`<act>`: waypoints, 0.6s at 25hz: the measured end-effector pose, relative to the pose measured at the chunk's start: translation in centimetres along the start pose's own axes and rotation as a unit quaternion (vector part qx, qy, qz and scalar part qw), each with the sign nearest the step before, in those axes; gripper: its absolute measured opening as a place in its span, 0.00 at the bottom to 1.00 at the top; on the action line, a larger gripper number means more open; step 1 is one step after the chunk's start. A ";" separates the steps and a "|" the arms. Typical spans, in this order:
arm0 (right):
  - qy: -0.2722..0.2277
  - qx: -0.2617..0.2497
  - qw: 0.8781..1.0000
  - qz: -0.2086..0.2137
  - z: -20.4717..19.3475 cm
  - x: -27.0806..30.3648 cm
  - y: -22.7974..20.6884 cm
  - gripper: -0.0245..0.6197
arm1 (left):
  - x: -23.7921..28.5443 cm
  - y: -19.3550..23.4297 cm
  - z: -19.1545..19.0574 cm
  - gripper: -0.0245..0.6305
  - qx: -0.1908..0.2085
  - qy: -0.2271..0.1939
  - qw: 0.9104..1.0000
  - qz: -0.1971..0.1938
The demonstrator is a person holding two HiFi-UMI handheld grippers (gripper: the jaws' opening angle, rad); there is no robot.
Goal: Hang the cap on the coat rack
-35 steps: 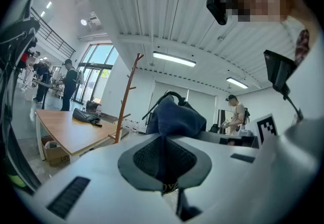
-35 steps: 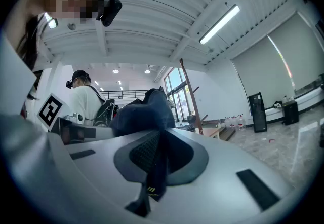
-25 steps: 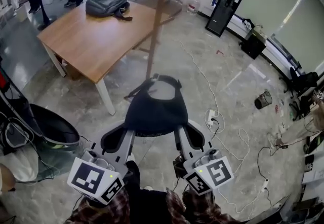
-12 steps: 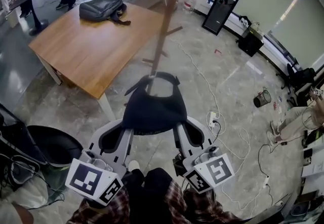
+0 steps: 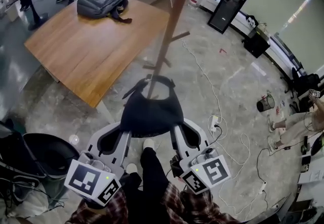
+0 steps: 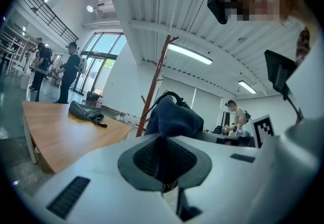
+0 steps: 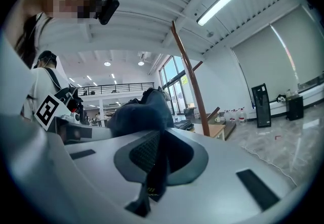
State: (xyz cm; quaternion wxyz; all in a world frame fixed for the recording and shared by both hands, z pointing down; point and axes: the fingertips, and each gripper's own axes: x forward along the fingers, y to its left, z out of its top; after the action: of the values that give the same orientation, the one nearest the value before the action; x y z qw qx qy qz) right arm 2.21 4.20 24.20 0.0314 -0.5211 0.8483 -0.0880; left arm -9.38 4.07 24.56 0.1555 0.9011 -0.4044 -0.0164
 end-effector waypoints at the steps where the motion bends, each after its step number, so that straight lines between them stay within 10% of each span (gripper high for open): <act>1: 0.001 0.002 1.000 0.005 0.0 0.9 -0.8 0.07 | 1.0 0.5 0.1 0.06 0.000 0.001 1.000 0.003; 15: 0.030 0.018 0.993 0.112 2.6 12.4 -9.1 0.07 | 12.5 6.2 4.0 0.06 -0.015 -0.013 0.997 0.077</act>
State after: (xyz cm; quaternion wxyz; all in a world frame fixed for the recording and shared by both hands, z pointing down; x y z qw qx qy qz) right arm 4.98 -11.16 23.75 0.0252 -0.4192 0.9003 -0.1144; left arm -6.06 -10.03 23.79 0.1647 0.8647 -0.4740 -0.0222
